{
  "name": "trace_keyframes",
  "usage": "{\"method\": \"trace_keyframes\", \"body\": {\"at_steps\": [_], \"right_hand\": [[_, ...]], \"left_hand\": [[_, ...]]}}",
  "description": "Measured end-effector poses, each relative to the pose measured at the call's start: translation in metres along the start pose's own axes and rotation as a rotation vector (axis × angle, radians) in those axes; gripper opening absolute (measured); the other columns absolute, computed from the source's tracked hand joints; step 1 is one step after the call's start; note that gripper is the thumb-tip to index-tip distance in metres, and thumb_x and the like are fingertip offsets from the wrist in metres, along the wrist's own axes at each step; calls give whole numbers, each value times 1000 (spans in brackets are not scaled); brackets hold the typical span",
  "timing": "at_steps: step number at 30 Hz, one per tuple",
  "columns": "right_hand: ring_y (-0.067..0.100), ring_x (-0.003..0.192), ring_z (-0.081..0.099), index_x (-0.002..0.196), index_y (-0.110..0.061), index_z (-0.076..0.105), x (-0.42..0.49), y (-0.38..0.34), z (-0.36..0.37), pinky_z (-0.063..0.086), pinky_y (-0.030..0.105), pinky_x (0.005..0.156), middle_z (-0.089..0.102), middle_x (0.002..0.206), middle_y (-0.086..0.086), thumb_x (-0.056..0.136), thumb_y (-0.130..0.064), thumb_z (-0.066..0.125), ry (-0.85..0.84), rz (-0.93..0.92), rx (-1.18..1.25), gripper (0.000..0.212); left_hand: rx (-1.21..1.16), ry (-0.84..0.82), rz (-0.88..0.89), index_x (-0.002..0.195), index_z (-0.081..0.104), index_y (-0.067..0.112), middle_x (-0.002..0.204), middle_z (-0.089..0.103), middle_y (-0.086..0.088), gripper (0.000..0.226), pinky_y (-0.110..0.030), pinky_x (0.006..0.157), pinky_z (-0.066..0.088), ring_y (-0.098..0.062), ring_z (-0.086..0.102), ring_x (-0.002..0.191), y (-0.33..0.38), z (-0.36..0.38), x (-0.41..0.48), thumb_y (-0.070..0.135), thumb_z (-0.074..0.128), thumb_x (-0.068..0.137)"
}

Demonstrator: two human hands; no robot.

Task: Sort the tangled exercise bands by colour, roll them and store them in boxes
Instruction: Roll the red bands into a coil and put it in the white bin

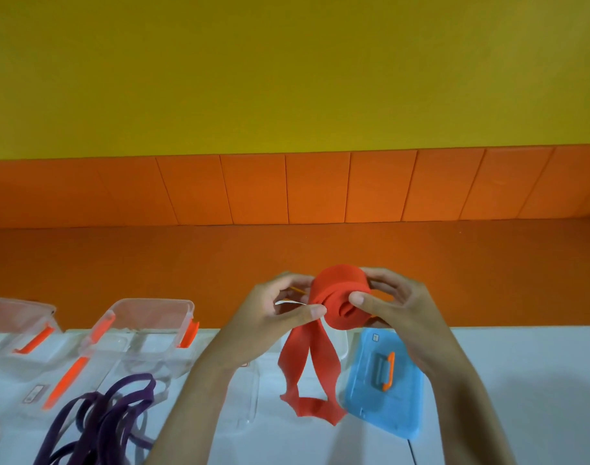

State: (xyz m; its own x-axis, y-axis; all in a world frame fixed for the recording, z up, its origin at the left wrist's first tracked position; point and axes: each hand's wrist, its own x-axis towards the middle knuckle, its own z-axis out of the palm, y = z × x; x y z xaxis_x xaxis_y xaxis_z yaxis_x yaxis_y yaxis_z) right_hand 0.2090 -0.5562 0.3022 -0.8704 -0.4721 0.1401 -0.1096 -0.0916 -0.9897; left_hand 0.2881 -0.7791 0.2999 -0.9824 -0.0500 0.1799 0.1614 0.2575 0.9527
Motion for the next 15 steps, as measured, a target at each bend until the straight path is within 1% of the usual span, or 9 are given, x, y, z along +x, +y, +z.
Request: {"method": "trace_keyframes", "body": {"at_steps": [3,5,6,8,11,12,13,15], "right_hand": [[24,94,79,108,-34,79,2,3,2,64,31,75,78,112,-2,64,-38,99,7,31,-8,49],[23,95,79,107,-33,79,2,4,3,64,31,74,77,111,-3,61,-41,99,10,39,3,50],[23,97,78,107,-32,79,2,4,3,64,33,75,77,112,-2,59,-43,98,17,46,22,53],[25,100,78,109,-27,80,1,7,4,65,37,77,77,114,2,58,-45,96,38,74,74,56],[32,102,77,113,-17,78,0,12,7,64,38,77,77,116,11,66,-33,98,48,121,204,54],[33,103,77,114,-12,76,-1,14,7,64,38,77,77,116,14,67,-30,95,55,133,249,54],[34,103,76,115,-8,74,-1,14,8,64,38,76,76,117,16,68,-28,92,62,144,299,54],[36,104,76,115,-1,70,-2,14,9,64,37,76,74,118,21,72,-23,85,51,156,410,50]], "left_hand": [[51,48,19,105,78,33,112,73,15,46,-32,93,62,-11,74,106,-6,-1,4,52,93,66],[17,66,2,103,79,36,107,79,10,45,-34,93,62,-13,76,103,-9,-1,5,50,95,64],[-10,71,1,105,79,38,106,80,8,44,-34,94,62,-14,76,103,-10,-1,5,50,95,65],[-28,91,34,110,79,41,109,81,8,43,-32,95,61,-15,76,106,-10,1,3,50,93,71],[2,124,91,122,74,43,118,79,14,46,-25,96,59,-9,74,113,-8,9,3,61,85,80],[-5,152,100,124,73,43,120,78,15,48,-24,97,58,-9,73,115,-9,13,4,62,83,81],[-39,187,103,124,74,42,120,78,14,48,-23,98,57,-9,73,116,-11,17,3,61,84,81],[-168,264,65,116,78,40,118,80,7,45,-23,96,57,-13,74,114,-15,22,0,53,90,74]]}}
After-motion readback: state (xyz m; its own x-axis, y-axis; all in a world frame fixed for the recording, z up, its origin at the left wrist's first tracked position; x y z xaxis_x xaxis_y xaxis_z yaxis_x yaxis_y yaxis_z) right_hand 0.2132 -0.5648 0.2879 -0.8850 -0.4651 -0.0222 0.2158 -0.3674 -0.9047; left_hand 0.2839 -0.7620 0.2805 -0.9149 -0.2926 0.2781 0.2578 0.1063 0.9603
